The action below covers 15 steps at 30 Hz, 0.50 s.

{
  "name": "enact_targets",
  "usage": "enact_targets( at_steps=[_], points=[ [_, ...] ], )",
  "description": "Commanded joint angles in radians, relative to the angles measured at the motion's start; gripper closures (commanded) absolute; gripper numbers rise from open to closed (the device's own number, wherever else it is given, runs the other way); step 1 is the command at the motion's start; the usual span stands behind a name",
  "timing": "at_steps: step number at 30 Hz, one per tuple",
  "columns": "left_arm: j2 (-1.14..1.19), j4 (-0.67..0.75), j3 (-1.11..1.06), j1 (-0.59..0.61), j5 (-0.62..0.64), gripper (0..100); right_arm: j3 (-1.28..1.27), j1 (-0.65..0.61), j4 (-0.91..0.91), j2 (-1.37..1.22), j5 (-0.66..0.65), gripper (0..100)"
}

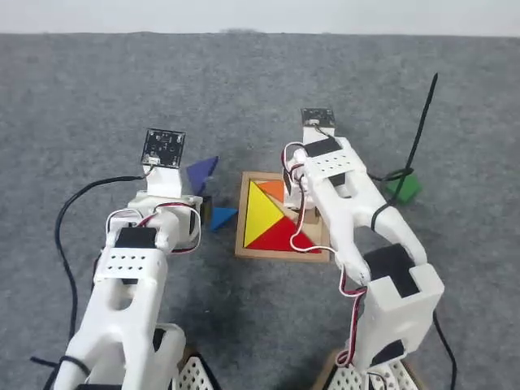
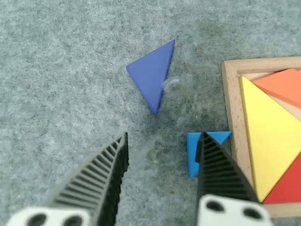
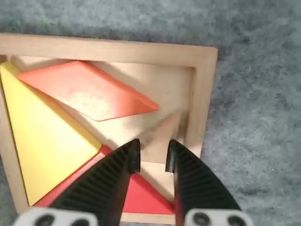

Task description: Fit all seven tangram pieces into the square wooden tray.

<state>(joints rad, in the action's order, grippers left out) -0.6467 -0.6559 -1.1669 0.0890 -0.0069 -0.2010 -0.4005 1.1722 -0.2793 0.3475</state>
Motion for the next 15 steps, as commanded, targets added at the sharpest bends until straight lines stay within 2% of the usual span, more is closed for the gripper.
enact_targets(
  at_steps=[1,7,9,13,15],
  points=[
    [-0.029,0.031,0.012,-0.003,0.011,78,0.006,-0.005,0.007,-0.013,-0.048,89.0],
    [-0.029,0.031,0.012,-0.008,0.011,78,0.031,-0.016,0.016,-0.028,-0.051,76.4],
    [-0.029,0.031,0.012,-0.008,0.011,78,0.031,-0.025,0.016,-0.019,-0.002,79.3],
    [-0.029,0.031,0.012,-0.006,0.011,78,0.072,-0.033,0.018,-0.028,0.181,85.1],
    [-0.029,0.031,0.012,-0.006,0.011,78,0.072,-0.035,0.018,-0.030,0.176,85.0]
  ],
)
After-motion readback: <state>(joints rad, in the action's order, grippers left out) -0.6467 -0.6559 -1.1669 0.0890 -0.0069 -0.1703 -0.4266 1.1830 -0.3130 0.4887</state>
